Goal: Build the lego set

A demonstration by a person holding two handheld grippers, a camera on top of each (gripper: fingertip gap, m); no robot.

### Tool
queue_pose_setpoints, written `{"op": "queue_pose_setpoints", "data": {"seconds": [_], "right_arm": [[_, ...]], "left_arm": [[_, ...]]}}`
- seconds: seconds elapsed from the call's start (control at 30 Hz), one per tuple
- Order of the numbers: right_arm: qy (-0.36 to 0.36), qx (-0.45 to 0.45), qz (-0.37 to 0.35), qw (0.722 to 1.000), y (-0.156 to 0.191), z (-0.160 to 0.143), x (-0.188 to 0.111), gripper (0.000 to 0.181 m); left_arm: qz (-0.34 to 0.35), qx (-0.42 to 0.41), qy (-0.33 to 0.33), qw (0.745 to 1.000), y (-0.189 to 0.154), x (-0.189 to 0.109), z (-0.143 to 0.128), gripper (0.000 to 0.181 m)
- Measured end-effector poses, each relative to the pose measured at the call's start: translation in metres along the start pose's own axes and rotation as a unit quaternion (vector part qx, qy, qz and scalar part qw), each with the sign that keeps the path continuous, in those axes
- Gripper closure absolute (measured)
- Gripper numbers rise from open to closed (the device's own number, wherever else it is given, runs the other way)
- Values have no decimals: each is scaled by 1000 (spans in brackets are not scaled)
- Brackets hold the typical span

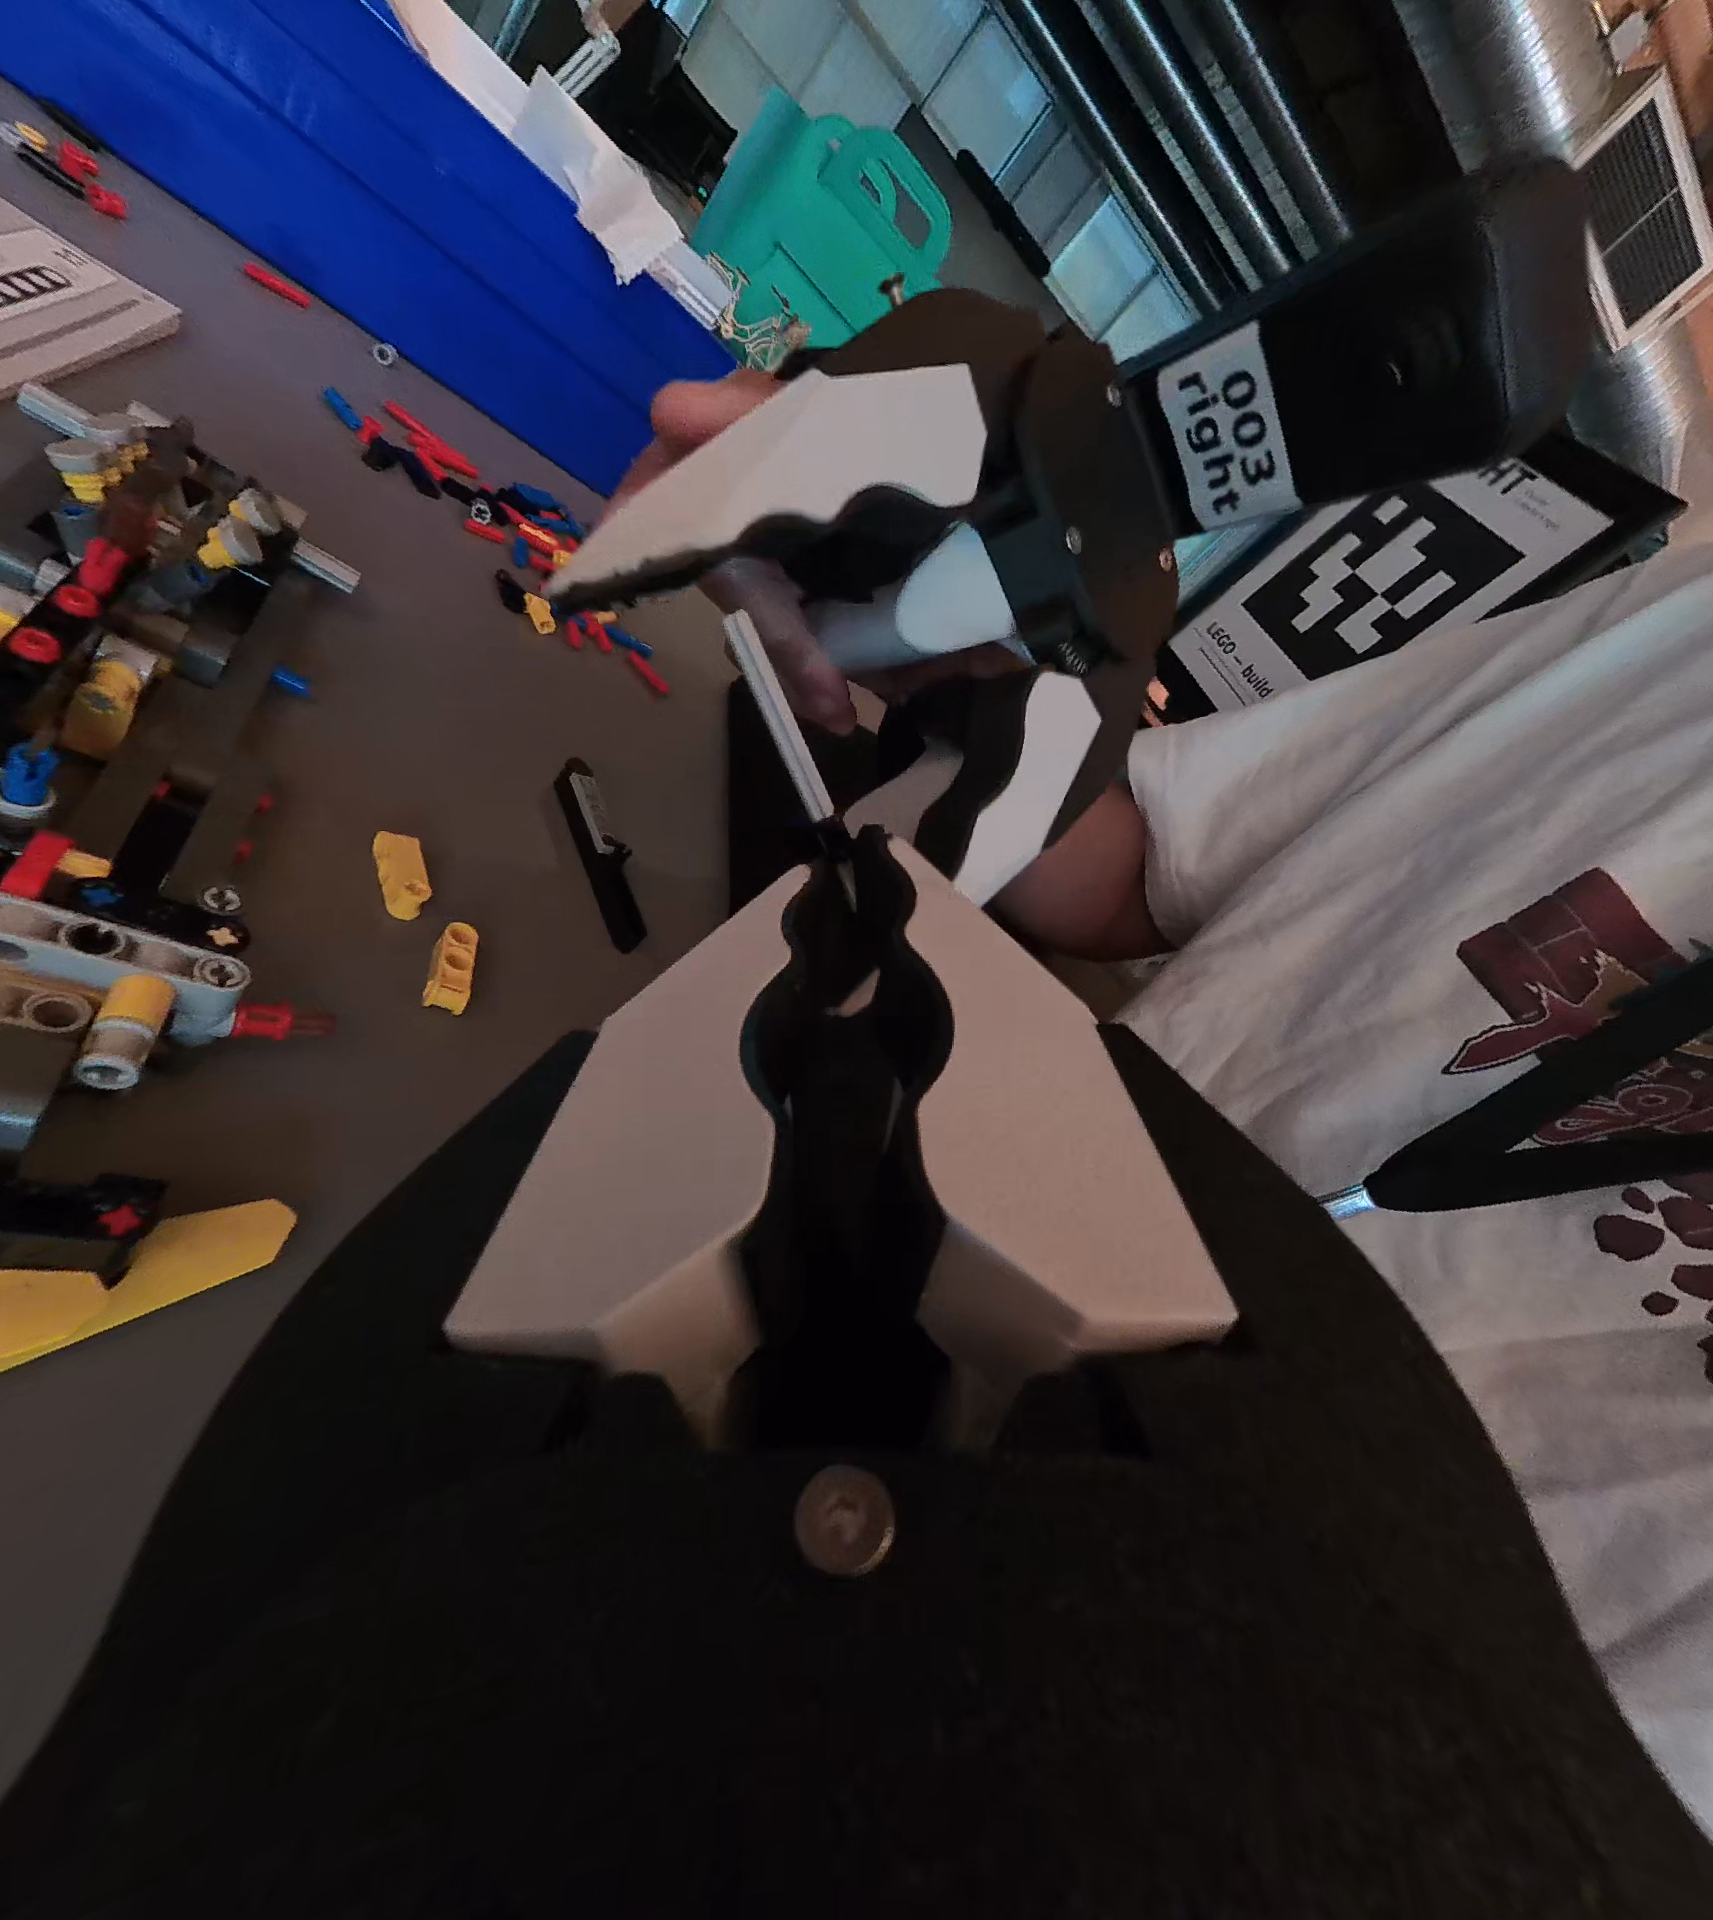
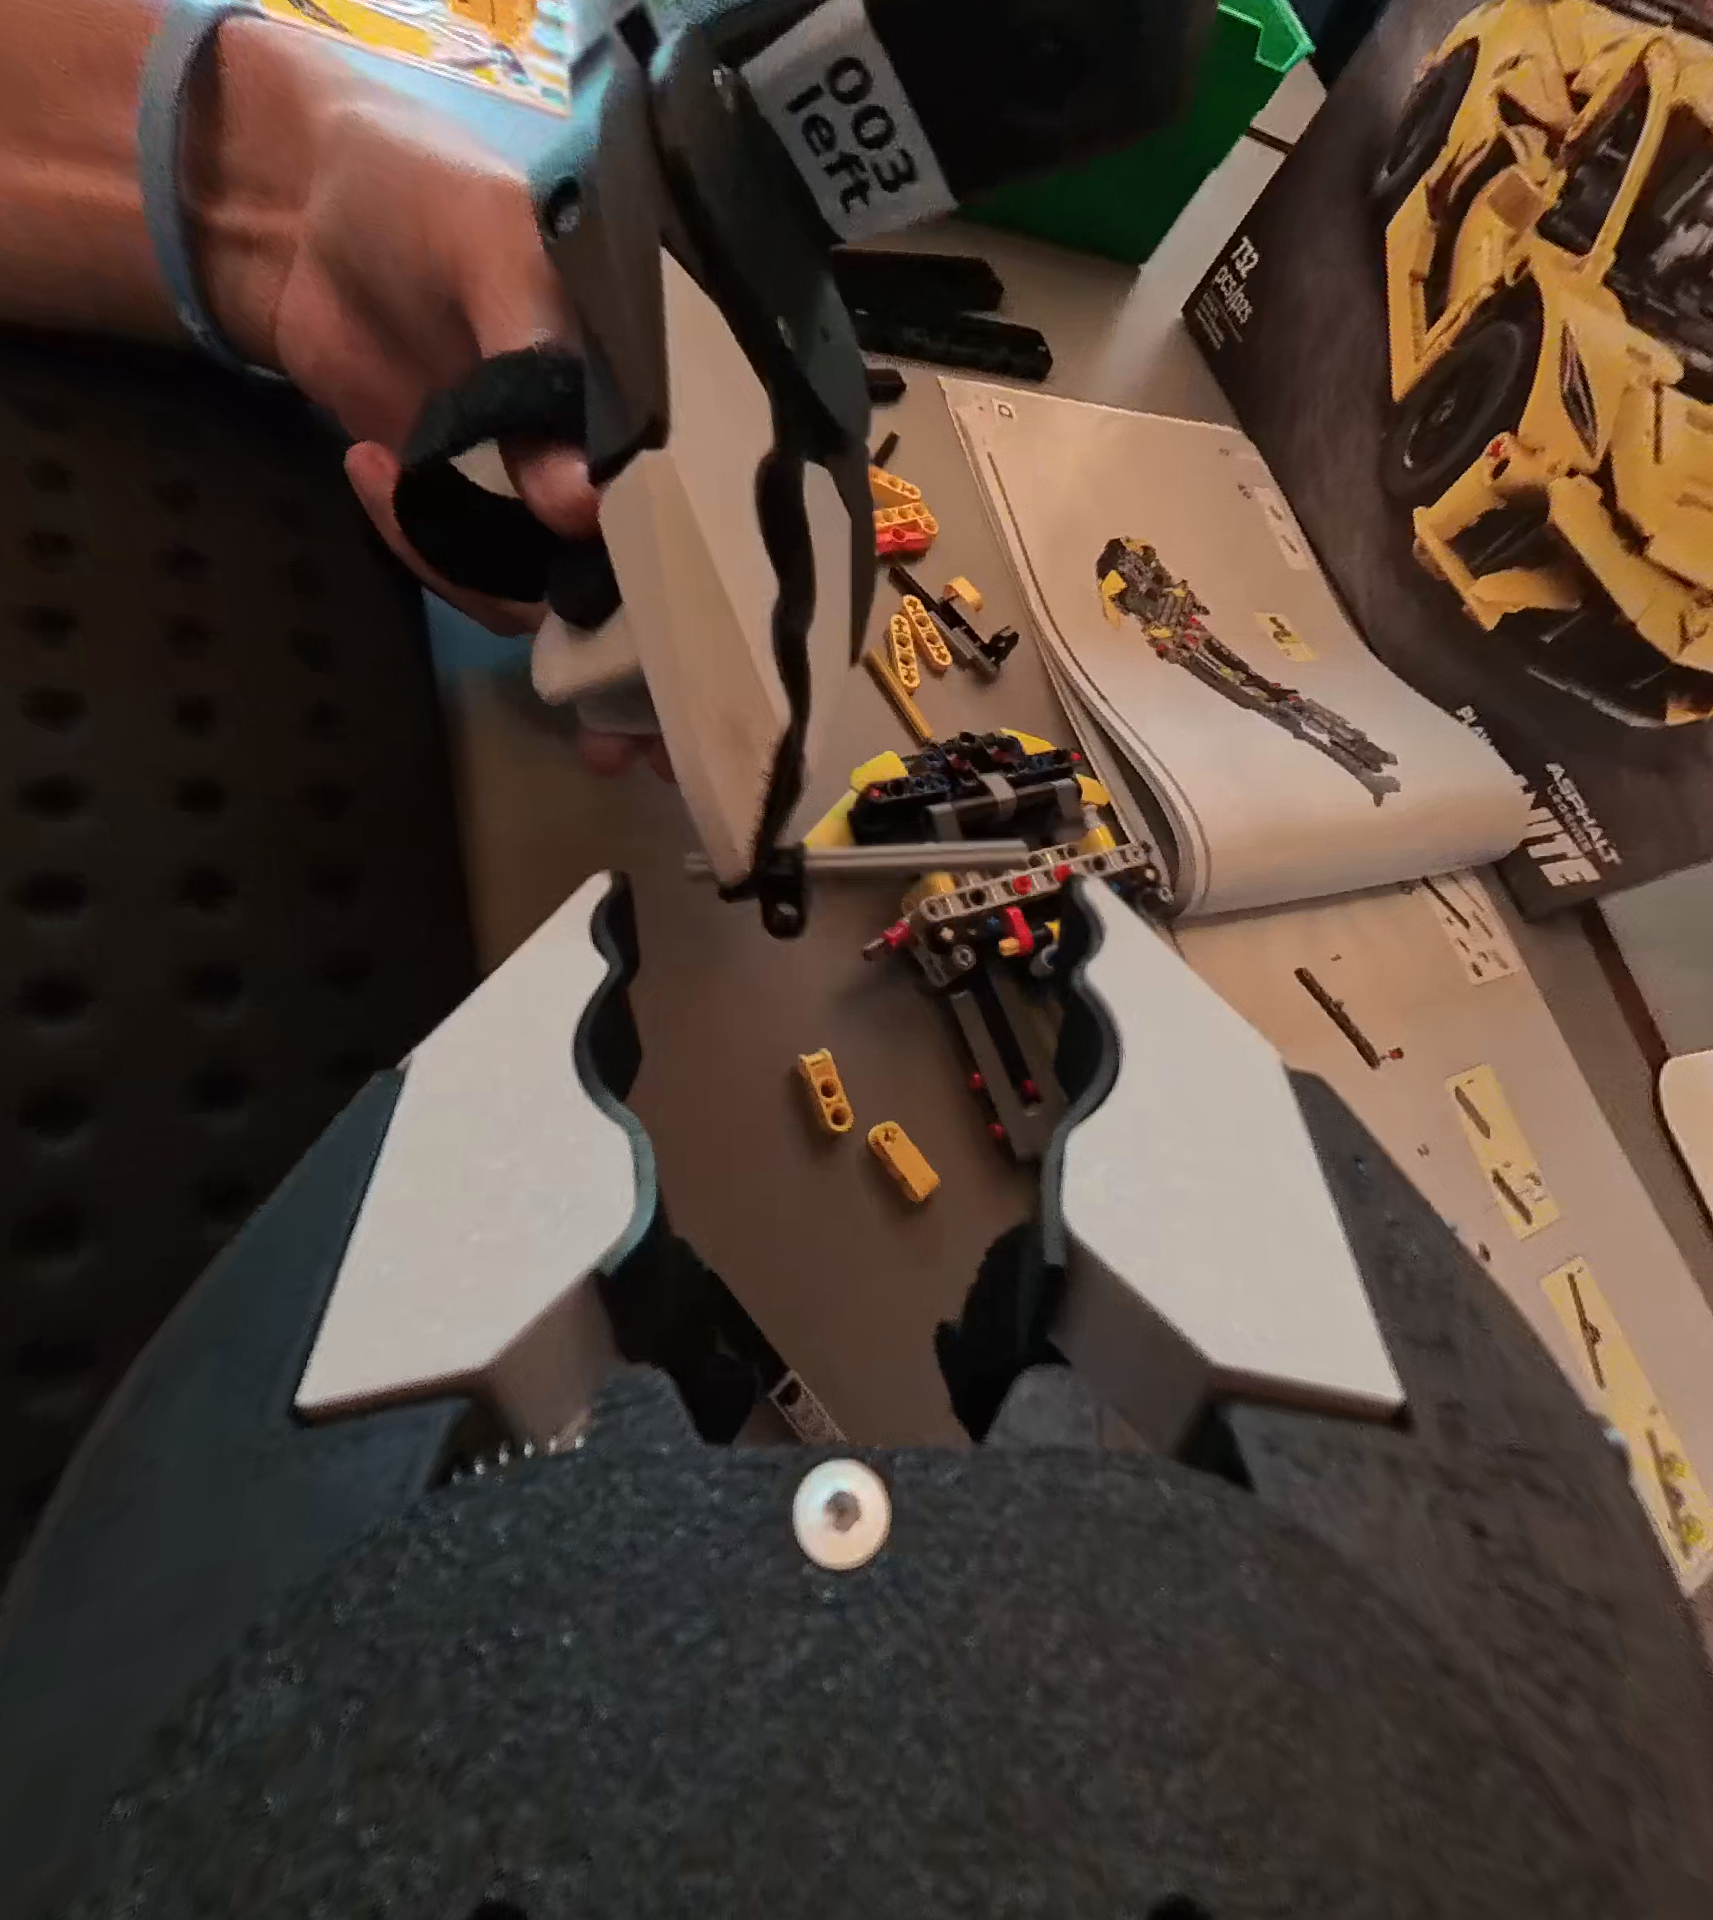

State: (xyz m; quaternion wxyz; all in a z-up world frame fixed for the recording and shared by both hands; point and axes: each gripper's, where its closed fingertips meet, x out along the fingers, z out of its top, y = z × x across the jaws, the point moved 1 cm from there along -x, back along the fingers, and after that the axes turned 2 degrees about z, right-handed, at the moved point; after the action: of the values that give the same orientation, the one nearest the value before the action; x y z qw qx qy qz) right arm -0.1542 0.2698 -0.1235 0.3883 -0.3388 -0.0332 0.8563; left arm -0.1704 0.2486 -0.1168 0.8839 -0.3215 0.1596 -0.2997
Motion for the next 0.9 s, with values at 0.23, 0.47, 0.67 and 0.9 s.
{"op": "queue_pose_setpoints", "data": {"seconds": [0.23,0.47,0.67,0.9], "right_arm": [[4,-54,-36,998,8,1,13,157],[-40,125,46,990,1,-8,2,135],[-174,384,305,854,6,2,-25,116],[-210,360,408,813,21,14,-52,125]], "left_arm": [[-1,-3,-11,1000,-1,0,3,179],[140,87,-51,985,23,-14,18,179],[342,525,7,780,16,-8,20,179],[317,719,56,616,-5,12,5,179]]}}
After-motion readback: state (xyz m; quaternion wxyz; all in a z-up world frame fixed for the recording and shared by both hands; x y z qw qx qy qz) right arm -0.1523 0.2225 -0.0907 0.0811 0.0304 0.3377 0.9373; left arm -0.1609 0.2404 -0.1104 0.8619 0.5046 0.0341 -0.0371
